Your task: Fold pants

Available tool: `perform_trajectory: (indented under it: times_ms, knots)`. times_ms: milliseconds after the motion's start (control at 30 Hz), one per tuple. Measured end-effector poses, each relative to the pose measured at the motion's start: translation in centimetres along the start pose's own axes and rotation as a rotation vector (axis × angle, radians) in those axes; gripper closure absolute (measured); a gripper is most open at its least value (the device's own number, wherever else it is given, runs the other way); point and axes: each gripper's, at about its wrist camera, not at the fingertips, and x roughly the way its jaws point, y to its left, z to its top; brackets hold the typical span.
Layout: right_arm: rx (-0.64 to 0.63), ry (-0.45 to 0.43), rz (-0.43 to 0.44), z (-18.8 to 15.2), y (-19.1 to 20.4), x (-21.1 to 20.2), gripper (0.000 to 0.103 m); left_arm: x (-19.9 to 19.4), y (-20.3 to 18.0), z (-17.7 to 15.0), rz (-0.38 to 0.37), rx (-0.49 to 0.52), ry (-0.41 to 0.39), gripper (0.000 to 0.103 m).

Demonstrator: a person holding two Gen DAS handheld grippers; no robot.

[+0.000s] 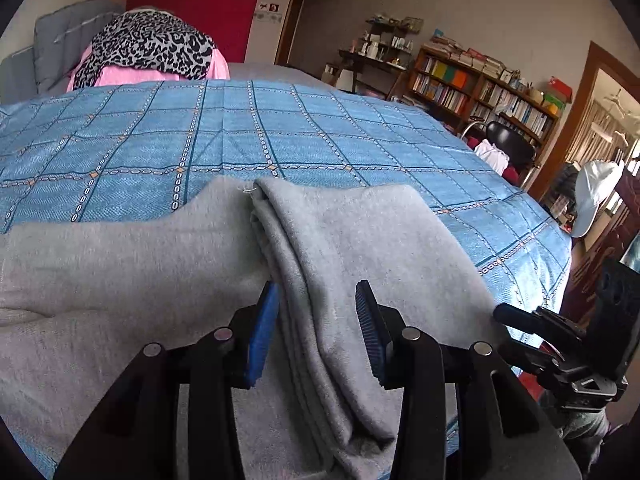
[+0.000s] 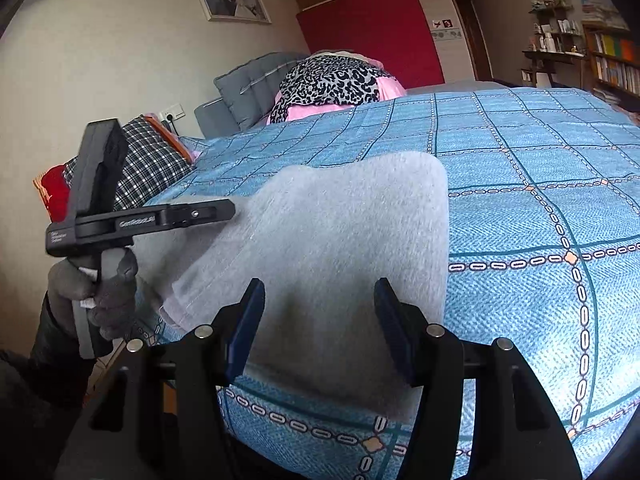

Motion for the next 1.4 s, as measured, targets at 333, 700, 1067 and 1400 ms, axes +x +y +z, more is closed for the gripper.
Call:
perform_trajectory:
  times_ms: [333,700,1067,1400]
  knots:
    - [-0.035,0.056,-0.067,-0.6,-0.4,1.9,0.044,1.5,-2.5,-3.7,-0.061,0.057,0.076,0.062]
    - [-0.047,0.042,-0.102,5.6,-1.6,3.9,0.045,1.4,-1.7,-4.9,-0.088,0.053,0.034,0.062]
    - [-0.032,0.242,-0.176,10.8,-5.4,12.1,0.045,1.3,-1.1,-5.0,-0.111,0.036,0.028,0.060]
    - [-0.100,0.291,-0.220,9.5,-5.7,14.8,0.040,1.1,-0.6,-5.6,-0.128,0.037,0.009,0.060]
